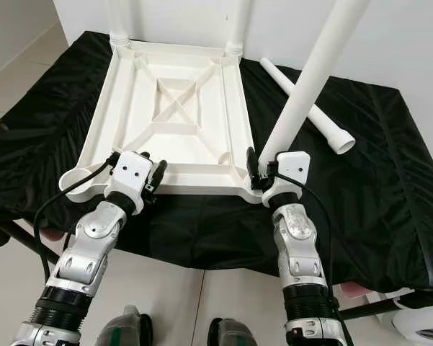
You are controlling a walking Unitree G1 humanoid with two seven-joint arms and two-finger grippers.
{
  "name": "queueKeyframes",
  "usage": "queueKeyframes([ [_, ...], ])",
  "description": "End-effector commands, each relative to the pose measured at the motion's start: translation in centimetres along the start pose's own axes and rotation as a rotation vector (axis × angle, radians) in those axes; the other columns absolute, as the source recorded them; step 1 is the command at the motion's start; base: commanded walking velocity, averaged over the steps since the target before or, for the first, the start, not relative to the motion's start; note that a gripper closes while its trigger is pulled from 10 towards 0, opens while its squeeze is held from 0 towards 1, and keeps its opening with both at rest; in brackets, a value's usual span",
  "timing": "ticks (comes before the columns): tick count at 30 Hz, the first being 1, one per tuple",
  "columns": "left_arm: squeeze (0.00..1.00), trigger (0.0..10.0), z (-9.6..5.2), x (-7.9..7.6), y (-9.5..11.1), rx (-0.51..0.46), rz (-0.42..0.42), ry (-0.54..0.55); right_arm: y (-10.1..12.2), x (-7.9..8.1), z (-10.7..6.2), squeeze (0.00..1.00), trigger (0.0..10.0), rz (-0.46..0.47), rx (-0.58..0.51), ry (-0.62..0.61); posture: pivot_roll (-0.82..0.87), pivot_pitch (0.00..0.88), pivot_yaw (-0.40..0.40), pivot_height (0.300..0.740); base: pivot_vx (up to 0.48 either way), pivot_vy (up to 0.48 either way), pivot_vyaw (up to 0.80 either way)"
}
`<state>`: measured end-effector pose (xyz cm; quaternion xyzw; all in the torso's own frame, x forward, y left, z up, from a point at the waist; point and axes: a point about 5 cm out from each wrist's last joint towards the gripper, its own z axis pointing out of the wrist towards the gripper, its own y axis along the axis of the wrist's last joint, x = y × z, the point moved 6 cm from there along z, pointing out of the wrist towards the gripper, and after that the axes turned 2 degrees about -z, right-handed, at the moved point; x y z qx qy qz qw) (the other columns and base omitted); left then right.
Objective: Building children table
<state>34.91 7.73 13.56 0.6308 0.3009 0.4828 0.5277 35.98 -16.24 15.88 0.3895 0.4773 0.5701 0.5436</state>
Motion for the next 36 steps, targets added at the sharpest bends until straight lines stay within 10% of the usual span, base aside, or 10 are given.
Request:
queueKeyframes([
  [1, 0.00, 10.0, -0.3, -0.5, -0.6, 0.023, 0.005, -0.019, 0.0, -0.9, -0.1, 0.00, 10.0, 0.000, -0.003, -0.030, 0.02, 0.063, -0.045, 0.740, 0.000, 0.000, 0.00],
  [36, 0.00, 10.0, 1.7, 0.9, -2.5, 0.091, -0.055, 0.069, 0.5, -0.8, 0.8, 0.00, 10.0, 0.013, -0.021, -0.038, 0.01, 0.063, -0.061, 0.740, 0.000, 0.000, 0.00],
])
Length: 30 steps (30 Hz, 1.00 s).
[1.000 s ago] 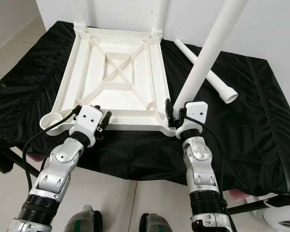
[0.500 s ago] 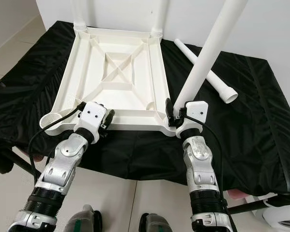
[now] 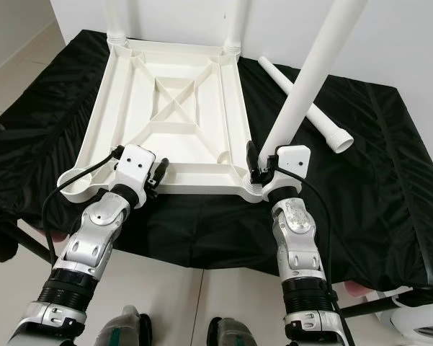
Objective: Building children table
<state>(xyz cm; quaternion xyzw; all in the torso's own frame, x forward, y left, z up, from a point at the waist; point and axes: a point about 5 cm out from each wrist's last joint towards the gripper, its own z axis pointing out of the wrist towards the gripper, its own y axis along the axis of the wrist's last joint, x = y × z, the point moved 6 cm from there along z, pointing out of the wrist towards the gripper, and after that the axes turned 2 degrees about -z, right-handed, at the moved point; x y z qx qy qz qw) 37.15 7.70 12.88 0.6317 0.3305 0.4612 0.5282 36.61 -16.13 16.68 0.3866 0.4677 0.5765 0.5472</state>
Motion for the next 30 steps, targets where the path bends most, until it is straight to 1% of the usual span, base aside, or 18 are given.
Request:
queueKeyframes([
  [1, 0.00, 10.0, -0.4, 0.3, -1.9, 0.054, 0.011, 0.060, -0.1, -0.8, 0.0, 0.00, 10.0, 0.005, 0.001, -0.031, 0.01, 0.061, -0.062, 0.740, 0.000, 0.000, 0.00],
  [4, 0.00, 10.0, -0.4, 0.3, -1.9, 0.054, 0.011, 0.060, -0.1, -0.8, 0.0, 0.00, 10.0, 0.005, 0.001, -0.031, 0.01, 0.061, -0.062, 0.740, 0.000, 0.000, 0.00],
  [6, 0.00, 10.0, -0.6, -0.1, -2.1, 0.058, 0.029, 0.041, 0.0, -1.0, 0.0, 0.00, 10.0, -0.001, 0.000, -0.021, 0.01, 0.057, -0.064, 0.740, 0.000, 0.000, 0.00],
  [11, 0.00, 10.0, -0.6, 0.0, -2.2, 0.057, 0.033, 0.043, 0.0, -1.1, -0.2, 0.00, 10.0, -0.007, 0.003, 0.007, 0.01, 0.055, -0.066, 0.740, 0.000, 0.000, 0.00],
  [16, 0.00, 10.0, -0.6, 0.0, -2.2, 0.057, 0.033, 0.043, 0.0, -1.1, -0.2, 0.00, 10.0, -0.007, 0.003, 0.007, 0.01, 0.055, -0.066, 0.740, 0.000, 0.000, 0.00],
  [17, 0.00, 10.0, -0.5, 0.0, -2.2, 0.056, 0.033, 0.044, 0.0, -1.0, -0.2, 0.00, 10.0, -0.005, 0.004, 0.018, 0.01, 0.054, -0.064, 0.740, 0.000, 0.000, 0.00],
  [18, 0.00, 10.0, -0.4, 0.2, -2.0, 0.050, 0.031, 0.048, 0.1, -1.0, -0.4, 0.00, 10.0, -0.005, 0.006, 0.067, 0.01, 0.042, -0.068, 0.740, 0.000, 0.000, 0.00],
  [20, 0.00, 10.0, -0.4, 0.2, -2.0, 0.050, 0.031, 0.048, 0.1, -1.0, -0.4, 0.00, 10.0, -0.005, 0.006, 0.067, 0.01, 0.042, -0.068, 0.740, 0.000, 0.000, 0.00],
  [21, 0.00, 10.0, -0.3, 0.3, -1.9, 0.046, 0.029, 0.051, 0.1, -1.0, -0.5, 0.00, 10.0, -0.003, 0.009, 0.104, 0.01, 0.042, -0.068, 0.740, 0.000, 0.000, 0.00],
  [23, 0.00, 10.0, -0.3, 0.3, -1.9, 0.046, 0.029, 0.051, 0.1, -1.0, -0.5, 0.00, 10.0, -0.003, 0.009, 0.104, 0.01, 0.042, -0.068, 0.740, 0.000, 0.000, 0.00],
  [24, 0.00, 10.0, -0.3, 0.4, -1.8, 0.042, 0.028, 0.055, 0.2, -0.7, -0.6, 0.00, 10.0, -0.002, 0.011, 0.153, 0.01, 0.037, -0.073, 0.740, 0.000, 0.000, 0.00],
  [25, 0.00, 10.0, -0.3, 0.4, -1.8, 0.042, 0.028, 0.055, 0.2, -0.7, -0.6, 0.00, 10.0, -0.002, 0.011, 0.153, 0.01, 0.037, -0.073, 0.740, 0.000, 0.000, 0.00],
  [26, 0.00, 10.0, -0.2, 0.5, -1.7, 0.039, 0.023, 0.059, 0.3, -0.4, -0.8, 0.00, 10.0, -0.001, 0.014, 0.192, 0.01, 0.033, -0.076, 0.740, 0.000, 0.000, 0.00],
  [30, 0.00, 10.0, -0.1, 0.6, -1.6, 0.035, 0.022, 0.063, 0.2, 0.0, -1.2, 0.00, 10.0, 0.000, 0.021, 0.229, 0.01, 0.033, -0.078, 0.740, 0.000, 0.000, 0.00],
])
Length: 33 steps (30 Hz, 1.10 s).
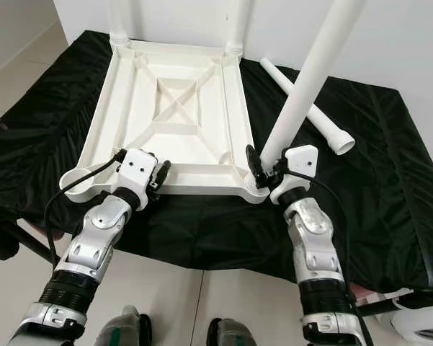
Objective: Building children table
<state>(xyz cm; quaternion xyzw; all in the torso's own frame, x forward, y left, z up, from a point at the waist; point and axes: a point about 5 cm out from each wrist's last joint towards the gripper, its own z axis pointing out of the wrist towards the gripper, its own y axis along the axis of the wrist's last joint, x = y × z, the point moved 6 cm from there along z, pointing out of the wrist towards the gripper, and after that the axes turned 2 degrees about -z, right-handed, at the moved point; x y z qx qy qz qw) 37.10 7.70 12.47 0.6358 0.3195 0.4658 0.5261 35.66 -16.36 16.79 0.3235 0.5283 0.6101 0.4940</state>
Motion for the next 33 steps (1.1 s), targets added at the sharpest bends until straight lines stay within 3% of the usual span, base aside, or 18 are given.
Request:
queueKeyframes([
  [1, 0.00, 10.0, -0.1, 0.6, -1.2, 0.042, -0.002, 0.071, -0.2, 0.2, -0.2, 0.00, 10.0, 0.008, 0.010, 0.014, 0.01, 0.033, -0.078, 0.740, 0.000, 0.000, 0.00],
  [7, 0.00, 10.0, -0.1, 0.7, -1.1, 0.039, -0.002, 0.073, -0.2, 0.5, -0.4, 0.00, 10.0, 0.014, 0.008, 0.021, 0.01, 0.034, -0.075, 0.740, 0.000, 0.000, 0.00],
  [20, 0.00, 10.0, 0.1, 2.1, 1.2, -0.041, -0.039, 0.101, -2.3, 0.8, -2.5, 0.00, 10.0, 0.034, 0.004, -0.148, 0.02, 0.040, -0.059, 0.740, 0.000, 0.000, 0.00],
  [33, 0.00, 10.0, -0.2, 2.2, 1.3, -0.050, -0.048, 0.111, -3.7, 1.7, -3.2, 0.00, 10.0, 0.048, 0.020, -0.243, 0.02, 0.049, -0.058, 0.740, 0.000, 0.000, 0.00],
])
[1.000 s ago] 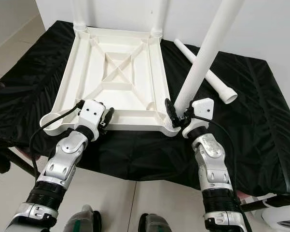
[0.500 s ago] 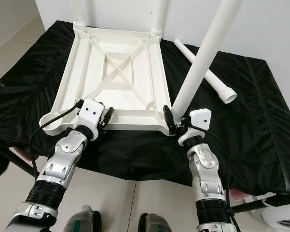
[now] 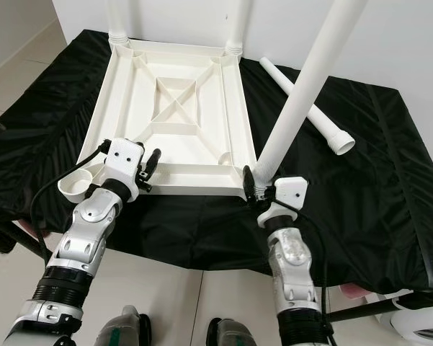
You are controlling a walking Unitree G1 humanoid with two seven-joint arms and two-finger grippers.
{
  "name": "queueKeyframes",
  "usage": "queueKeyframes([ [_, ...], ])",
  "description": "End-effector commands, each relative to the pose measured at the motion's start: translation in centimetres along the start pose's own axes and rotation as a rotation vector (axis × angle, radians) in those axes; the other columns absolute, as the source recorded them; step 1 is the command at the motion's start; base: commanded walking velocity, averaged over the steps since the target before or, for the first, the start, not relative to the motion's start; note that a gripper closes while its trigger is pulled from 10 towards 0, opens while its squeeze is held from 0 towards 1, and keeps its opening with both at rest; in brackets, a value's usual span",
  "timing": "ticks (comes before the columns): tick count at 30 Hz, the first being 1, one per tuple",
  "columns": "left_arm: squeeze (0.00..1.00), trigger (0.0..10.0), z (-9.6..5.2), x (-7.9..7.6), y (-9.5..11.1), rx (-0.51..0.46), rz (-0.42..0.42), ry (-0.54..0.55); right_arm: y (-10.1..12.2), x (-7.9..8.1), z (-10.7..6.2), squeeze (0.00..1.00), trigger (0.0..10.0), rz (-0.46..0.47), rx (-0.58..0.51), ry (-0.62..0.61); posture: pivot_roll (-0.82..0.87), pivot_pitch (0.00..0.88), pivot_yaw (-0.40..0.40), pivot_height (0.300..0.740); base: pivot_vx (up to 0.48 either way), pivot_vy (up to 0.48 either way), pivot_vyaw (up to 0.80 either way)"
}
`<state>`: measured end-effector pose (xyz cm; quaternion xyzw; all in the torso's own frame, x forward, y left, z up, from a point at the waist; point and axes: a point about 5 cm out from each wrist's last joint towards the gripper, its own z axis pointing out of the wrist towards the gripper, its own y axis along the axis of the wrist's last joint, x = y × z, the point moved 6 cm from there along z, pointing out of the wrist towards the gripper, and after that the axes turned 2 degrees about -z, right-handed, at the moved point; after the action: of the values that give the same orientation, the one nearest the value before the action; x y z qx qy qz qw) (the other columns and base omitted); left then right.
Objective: Building children table
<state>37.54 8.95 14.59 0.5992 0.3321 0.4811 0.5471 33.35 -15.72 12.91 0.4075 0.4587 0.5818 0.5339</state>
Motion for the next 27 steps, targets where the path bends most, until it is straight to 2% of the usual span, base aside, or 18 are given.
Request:
queueKeyframes([
  [1, 0.00, 10.0, -0.2, 0.4, -0.4, 0.012, -0.003, 0.058, -0.5, -0.2, -0.4, 0.00, 10.0, -0.011, 0.016, -0.011, 0.02, 0.049, -0.058, 0.740, 0.000, 0.000, 0.00],
  [12, 0.00, 10.0, -1.2, 0.5, -0.3, -0.011, -0.060, 0.084, 0.1, 0.2, -0.1, 0.00, 10.0, -0.020, -0.024, -0.025, 0.02, 0.043, -0.064, 0.740, 0.000, 0.000, 0.00],
  [27, 0.00, 10.0, -3.4, 2.3, -1.3, -0.021, -0.129, 0.193, 0.1, 0.2, 0.4, 0.00, 10.0, -0.031, -0.036, -0.043, 0.03, 0.034, -0.064, 0.740, 0.000, 0.000, 0.00],
])
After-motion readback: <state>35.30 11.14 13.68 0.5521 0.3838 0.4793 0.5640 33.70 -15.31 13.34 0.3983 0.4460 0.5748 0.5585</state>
